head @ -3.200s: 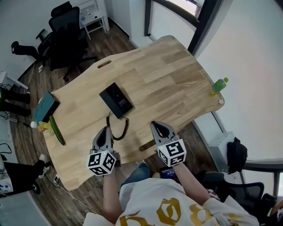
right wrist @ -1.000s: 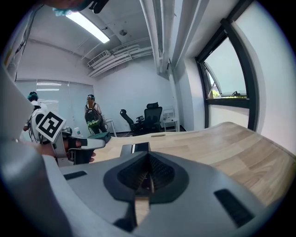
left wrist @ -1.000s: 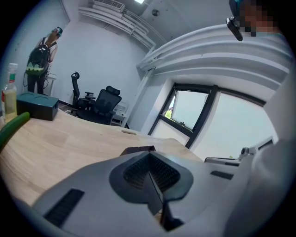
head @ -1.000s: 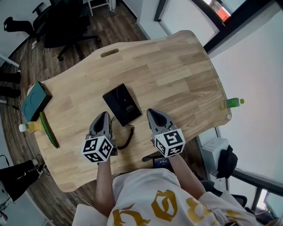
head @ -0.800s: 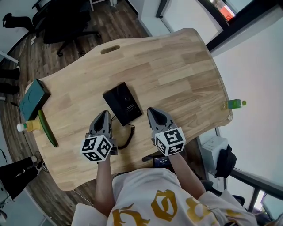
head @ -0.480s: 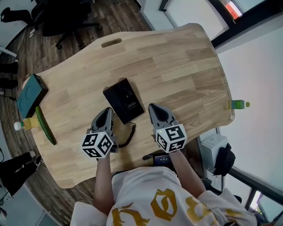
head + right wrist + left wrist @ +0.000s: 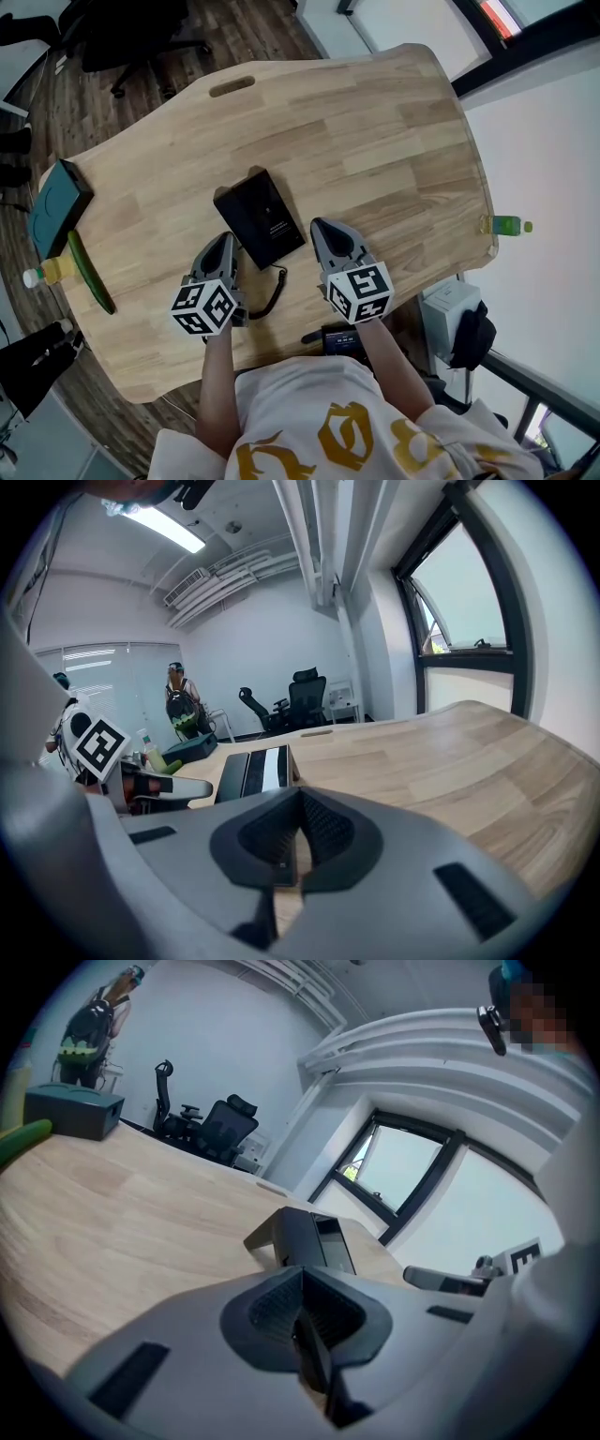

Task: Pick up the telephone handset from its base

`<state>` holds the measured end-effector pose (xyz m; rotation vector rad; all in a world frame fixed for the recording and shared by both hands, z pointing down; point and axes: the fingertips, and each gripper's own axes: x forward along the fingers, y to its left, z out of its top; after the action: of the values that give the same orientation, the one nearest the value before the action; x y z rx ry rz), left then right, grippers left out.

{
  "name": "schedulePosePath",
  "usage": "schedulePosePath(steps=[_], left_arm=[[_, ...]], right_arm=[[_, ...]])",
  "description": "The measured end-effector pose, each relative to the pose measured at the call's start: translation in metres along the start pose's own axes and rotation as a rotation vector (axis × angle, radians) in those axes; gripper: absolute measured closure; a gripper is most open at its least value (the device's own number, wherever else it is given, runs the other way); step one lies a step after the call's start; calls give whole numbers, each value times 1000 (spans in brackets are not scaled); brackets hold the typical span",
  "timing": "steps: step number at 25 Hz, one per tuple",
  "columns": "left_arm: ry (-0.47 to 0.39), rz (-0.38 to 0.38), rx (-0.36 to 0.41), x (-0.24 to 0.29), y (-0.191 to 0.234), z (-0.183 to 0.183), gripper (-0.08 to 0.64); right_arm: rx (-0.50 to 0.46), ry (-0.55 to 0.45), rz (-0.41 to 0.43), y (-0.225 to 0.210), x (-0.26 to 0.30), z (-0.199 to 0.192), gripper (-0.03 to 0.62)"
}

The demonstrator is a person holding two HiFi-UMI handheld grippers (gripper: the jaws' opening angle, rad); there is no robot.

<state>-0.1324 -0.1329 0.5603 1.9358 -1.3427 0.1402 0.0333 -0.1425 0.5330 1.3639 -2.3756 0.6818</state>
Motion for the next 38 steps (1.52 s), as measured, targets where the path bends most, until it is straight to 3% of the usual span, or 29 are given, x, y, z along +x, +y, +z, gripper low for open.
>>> schedulePosePath(steps=[4,7,16,38], left_arm=[[2,-31,-33,2,-3,1,539],[33,-43,-43,6,-2,-5,460],[100,-76,-70,21,-5,-21,385],[132,-86,-58,24,-8,-17,445]], right_arm=[[12,14,3,-1,5,-5,588],[15,20,5,-1,8,-6,588],[18,31,10,-3,13,-9,588],[5,32,13,-3,6,-8,588]])
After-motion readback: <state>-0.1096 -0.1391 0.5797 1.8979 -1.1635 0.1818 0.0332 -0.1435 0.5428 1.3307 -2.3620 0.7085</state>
